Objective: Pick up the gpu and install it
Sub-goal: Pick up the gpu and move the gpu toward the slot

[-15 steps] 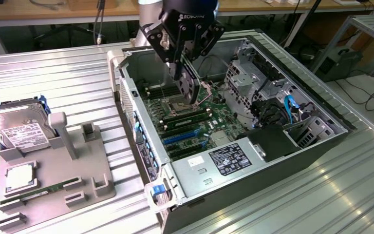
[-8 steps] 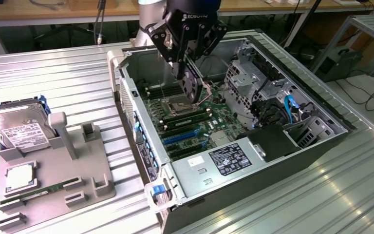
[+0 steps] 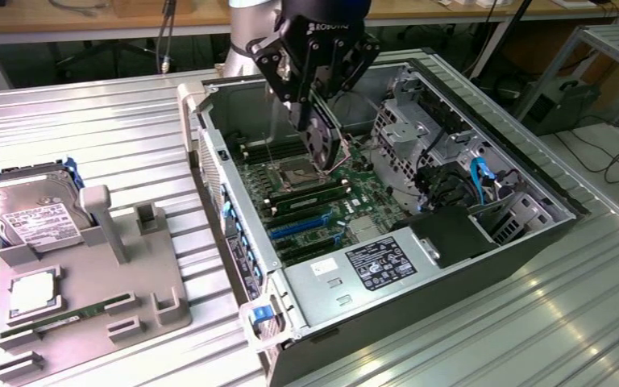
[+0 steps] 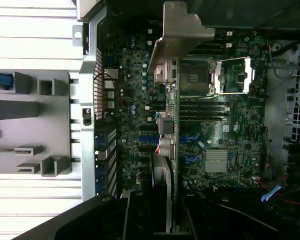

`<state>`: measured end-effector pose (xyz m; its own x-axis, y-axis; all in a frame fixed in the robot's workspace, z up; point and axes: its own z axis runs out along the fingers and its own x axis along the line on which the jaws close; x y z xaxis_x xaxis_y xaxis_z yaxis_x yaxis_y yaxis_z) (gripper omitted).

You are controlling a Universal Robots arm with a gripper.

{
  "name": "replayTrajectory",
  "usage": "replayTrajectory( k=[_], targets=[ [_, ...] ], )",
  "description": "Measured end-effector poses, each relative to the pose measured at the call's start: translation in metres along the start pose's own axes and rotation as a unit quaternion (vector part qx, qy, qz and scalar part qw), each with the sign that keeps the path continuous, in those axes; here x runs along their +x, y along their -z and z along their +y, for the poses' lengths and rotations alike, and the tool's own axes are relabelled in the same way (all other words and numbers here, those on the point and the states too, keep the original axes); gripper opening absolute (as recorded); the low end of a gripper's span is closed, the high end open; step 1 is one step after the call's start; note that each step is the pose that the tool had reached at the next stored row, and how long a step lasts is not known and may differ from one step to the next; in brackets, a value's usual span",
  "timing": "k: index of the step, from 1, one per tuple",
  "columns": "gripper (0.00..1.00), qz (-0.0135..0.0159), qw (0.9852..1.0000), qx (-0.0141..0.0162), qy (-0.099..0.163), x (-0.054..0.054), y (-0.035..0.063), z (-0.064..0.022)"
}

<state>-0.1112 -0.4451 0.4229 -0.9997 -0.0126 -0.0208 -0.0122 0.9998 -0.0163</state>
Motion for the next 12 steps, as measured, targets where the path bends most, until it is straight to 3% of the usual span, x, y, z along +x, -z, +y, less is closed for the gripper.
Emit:
replayTrajectory(
  k=[12],
  targets=[
    [0.27, 0.0000, 1.0000, 0.0001, 0.000, -0.012, -0.0004, -0.0001]
  ],
)
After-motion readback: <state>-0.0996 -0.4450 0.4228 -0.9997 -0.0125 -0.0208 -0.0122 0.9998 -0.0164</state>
